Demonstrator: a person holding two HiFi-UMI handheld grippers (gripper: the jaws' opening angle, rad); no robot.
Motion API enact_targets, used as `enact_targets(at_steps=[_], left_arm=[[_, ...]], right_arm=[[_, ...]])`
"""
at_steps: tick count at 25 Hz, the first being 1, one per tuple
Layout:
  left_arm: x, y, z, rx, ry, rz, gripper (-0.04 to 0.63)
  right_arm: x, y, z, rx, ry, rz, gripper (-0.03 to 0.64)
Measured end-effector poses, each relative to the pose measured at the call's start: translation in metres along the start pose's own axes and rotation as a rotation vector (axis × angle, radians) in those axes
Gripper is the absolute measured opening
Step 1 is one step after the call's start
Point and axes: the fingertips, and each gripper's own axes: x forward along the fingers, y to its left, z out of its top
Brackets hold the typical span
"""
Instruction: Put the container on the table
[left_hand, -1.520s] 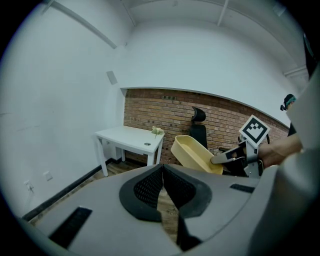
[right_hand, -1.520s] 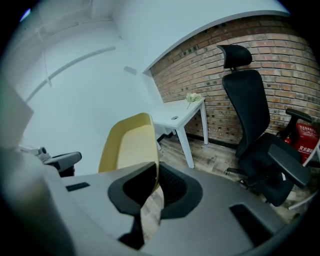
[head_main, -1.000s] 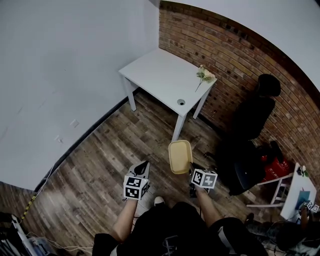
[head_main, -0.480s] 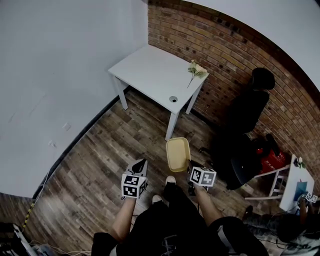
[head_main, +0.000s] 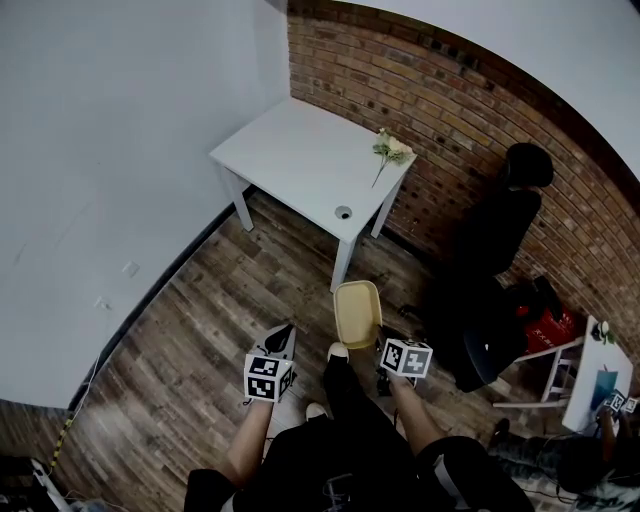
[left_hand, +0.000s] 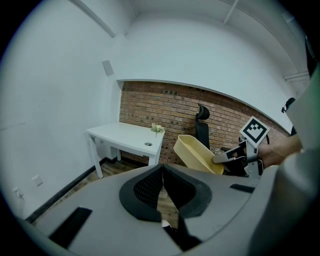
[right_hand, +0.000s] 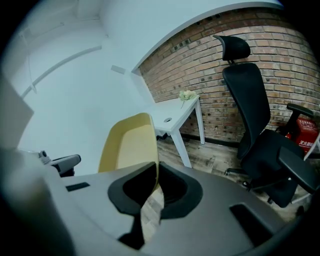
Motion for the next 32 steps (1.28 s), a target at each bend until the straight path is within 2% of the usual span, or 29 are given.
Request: enact_targets(at_steps=[19,26,32], left_arm=[[0.143,0.059,0.102,0.007,0.013,0.054,0.015],[0.184,0.075,0.130,0.015,0.021,0.084,0.015],[0.201,0.082,0.137,-0.001,0.032,0.100,0.015]], right_arm=[[0.126,-0.031,0.152,-0.008,0.010,0.064,0.037],[0.164,-0.046,0.193,-0.016,0.021,0.087,0.037],[0.183,-0.054,0.219,-0.030,0.026,0.092,0.037]])
